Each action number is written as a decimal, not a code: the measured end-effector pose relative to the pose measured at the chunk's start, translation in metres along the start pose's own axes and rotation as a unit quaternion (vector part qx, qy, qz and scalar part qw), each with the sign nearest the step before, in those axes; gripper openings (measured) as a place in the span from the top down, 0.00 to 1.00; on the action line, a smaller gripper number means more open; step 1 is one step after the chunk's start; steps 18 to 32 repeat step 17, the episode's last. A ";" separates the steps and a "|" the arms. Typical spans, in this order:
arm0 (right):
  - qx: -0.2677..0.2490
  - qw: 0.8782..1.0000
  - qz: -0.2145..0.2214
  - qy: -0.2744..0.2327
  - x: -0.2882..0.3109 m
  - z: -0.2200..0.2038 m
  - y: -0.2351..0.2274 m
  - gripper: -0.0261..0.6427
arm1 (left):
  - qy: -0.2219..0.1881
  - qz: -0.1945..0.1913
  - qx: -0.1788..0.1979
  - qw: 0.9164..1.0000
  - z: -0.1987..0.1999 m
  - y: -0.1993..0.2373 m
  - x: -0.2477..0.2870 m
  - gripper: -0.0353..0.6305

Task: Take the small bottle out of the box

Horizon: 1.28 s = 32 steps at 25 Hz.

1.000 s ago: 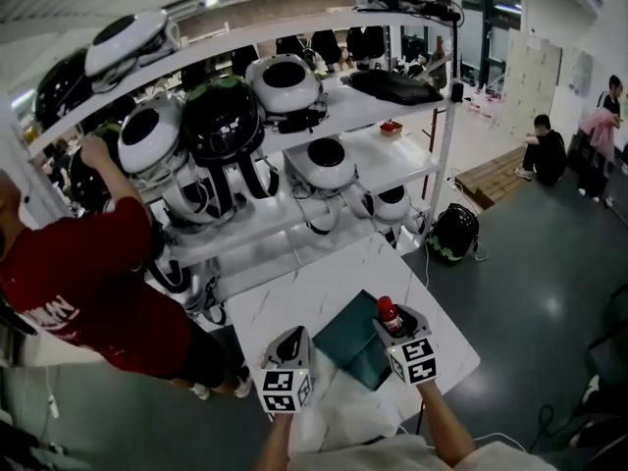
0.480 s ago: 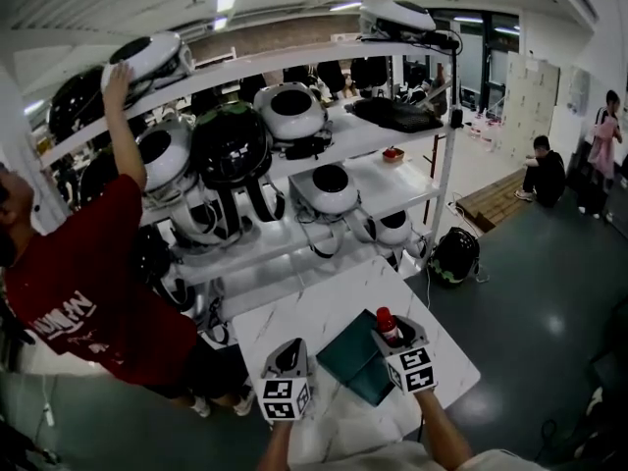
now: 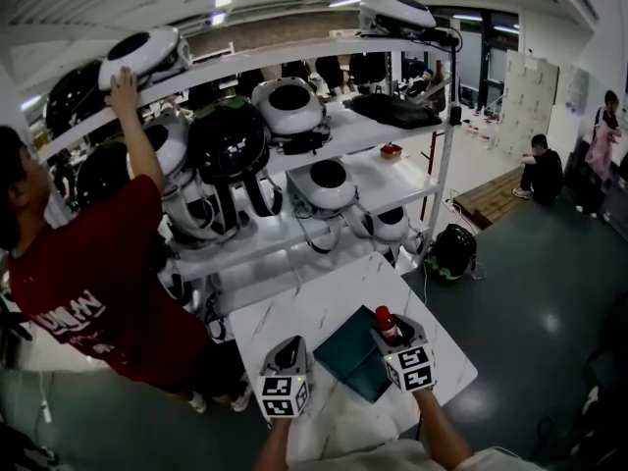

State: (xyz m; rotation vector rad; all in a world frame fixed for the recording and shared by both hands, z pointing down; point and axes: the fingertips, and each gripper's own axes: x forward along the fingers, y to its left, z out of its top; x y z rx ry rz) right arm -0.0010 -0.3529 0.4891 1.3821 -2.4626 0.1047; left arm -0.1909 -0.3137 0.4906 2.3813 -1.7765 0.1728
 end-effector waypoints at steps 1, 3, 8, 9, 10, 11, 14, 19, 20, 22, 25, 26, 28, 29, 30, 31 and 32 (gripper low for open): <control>-0.003 1.000 0.001 0.002 0.000 -0.001 0.001 0.61 | 0.001 0.000 0.000 1.000 0.000 0.000 0.000 0.92; -0.006 1.000 0.004 0.004 0.001 -0.002 0.003 0.61 | 0.001 0.001 0.000 1.000 -0.002 0.000 0.000 0.92; -0.008 1.000 0.008 0.003 0.001 -0.001 0.006 0.61 | 0.004 -0.002 0.001 1.000 -0.002 -0.005 0.000 0.92; -0.008 1.000 0.008 0.003 0.000 -0.001 0.006 0.61 | 0.004 -0.003 0.001 1.000 -0.003 -0.007 -0.001 0.92; -0.008 1.000 0.008 0.004 -0.001 -0.002 0.006 0.61 | 0.005 -0.004 0.001 1.000 -0.003 -0.009 -0.001 0.92; -0.008 1.000 0.008 0.004 -0.001 -0.003 0.005 0.61 | 0.005 -0.004 0.001 1.000 -0.003 -0.010 -0.001 0.92; -0.008 1.000 0.002 0.004 -0.002 -0.003 0.002 0.61 | 0.007 -0.005 0.001 1.000 -0.003 -0.011 -0.001 0.92; -0.005 1.000 -0.004 0.003 -0.002 -0.003 -0.002 0.61 | 0.008 -0.004 0.001 1.000 -0.003 -0.009 -0.001 0.92; -0.005 1.000 -0.004 0.003 -0.002 -0.003 -0.002 0.61 | 0.008 -0.004 0.001 1.000 -0.003 -0.009 -0.001 0.92; -0.005 1.000 -0.004 0.003 -0.002 -0.003 -0.002 0.61 | 0.008 -0.004 0.001 1.000 -0.003 -0.009 -0.001 0.92; -0.005 1.000 -0.004 0.003 -0.002 -0.003 -0.002 0.61 | 0.008 -0.004 0.001 1.000 -0.003 -0.009 -0.001 0.92; -0.005 1.000 -0.004 0.003 -0.002 -0.003 -0.002 0.61 | 0.008 -0.004 0.001 1.000 -0.003 -0.009 -0.001 0.92; -0.005 1.000 -0.004 0.003 -0.002 -0.003 -0.002 0.61 | 0.008 -0.004 0.001 1.000 -0.003 -0.009 -0.001 0.92; -0.005 1.000 -0.004 0.003 -0.002 -0.003 -0.002 0.61 | 0.008 -0.004 0.001 1.000 -0.003 -0.009 -0.001 0.92; -0.005 1.000 -0.004 0.003 -0.002 -0.003 -0.002 0.61 | 0.008 -0.004 0.001 1.000 -0.003 -0.009 -0.001 0.92; -0.005 1.000 -0.004 0.003 -0.002 -0.003 -0.002 0.61 | 0.008 -0.004 0.001 1.000 -0.003 -0.009 -0.001 0.92; -0.005 1.000 -0.004 0.003 -0.002 -0.003 -0.002 0.61 | 0.008 -0.004 0.001 1.000 -0.003 -0.009 -0.001 0.92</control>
